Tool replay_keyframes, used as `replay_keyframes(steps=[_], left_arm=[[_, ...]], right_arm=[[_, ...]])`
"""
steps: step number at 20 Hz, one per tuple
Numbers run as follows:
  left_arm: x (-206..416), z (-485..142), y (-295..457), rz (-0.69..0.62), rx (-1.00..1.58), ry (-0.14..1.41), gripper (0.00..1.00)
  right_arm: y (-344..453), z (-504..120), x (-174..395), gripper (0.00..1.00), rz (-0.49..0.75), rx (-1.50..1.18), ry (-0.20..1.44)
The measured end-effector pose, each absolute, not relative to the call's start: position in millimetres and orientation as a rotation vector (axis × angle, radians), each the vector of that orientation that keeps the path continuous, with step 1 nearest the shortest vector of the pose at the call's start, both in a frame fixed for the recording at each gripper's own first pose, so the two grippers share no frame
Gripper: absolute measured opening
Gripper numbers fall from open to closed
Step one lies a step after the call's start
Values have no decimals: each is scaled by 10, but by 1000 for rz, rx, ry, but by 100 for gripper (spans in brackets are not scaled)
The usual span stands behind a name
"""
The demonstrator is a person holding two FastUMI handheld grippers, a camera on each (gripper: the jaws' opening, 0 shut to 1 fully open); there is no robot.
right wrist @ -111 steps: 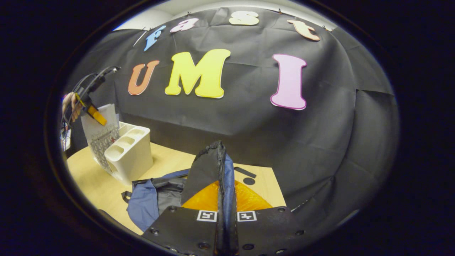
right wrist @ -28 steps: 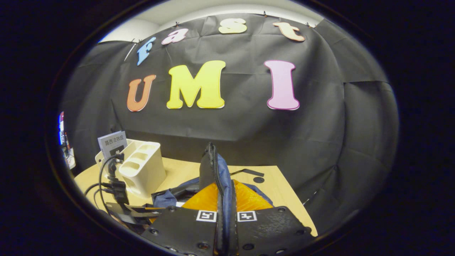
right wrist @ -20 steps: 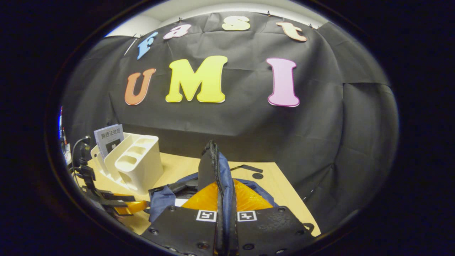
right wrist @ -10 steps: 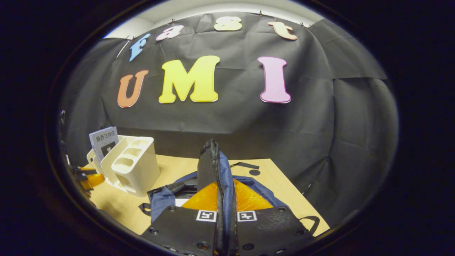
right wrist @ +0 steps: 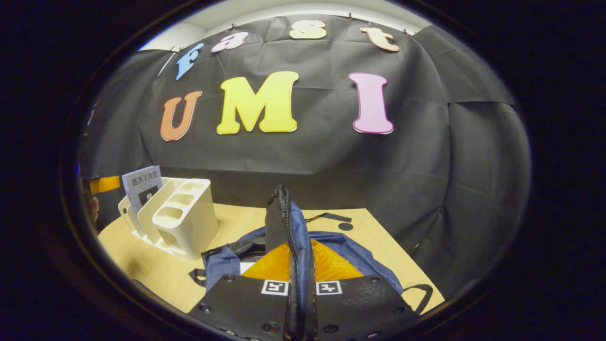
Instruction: Open the schoolbag, grab two books from the bookshelf and put them into the schoolbag.
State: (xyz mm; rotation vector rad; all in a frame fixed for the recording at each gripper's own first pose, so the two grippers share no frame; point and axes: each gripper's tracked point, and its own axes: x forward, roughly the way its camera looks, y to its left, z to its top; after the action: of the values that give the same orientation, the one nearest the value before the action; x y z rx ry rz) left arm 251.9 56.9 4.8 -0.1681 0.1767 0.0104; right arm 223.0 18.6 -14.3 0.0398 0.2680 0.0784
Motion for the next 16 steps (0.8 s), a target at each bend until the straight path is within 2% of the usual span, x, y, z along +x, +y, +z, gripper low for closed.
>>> replay_keyframes(steps=[5,6,9,16], left_arm=[[2956,159,920,20,-138,247,90],[3050,191,960,17,-132,261,94],[3312,206,1150,26,-87,331,96],[3726,-172,1071,-39,62,583,95]], right_arm=[[299,-191,2175,7,113,51,282],[299,-178,2160,7,115,54,278],[270,-211,2116,6,113,52,284],[267,-268,2058,6,122,57,302]])
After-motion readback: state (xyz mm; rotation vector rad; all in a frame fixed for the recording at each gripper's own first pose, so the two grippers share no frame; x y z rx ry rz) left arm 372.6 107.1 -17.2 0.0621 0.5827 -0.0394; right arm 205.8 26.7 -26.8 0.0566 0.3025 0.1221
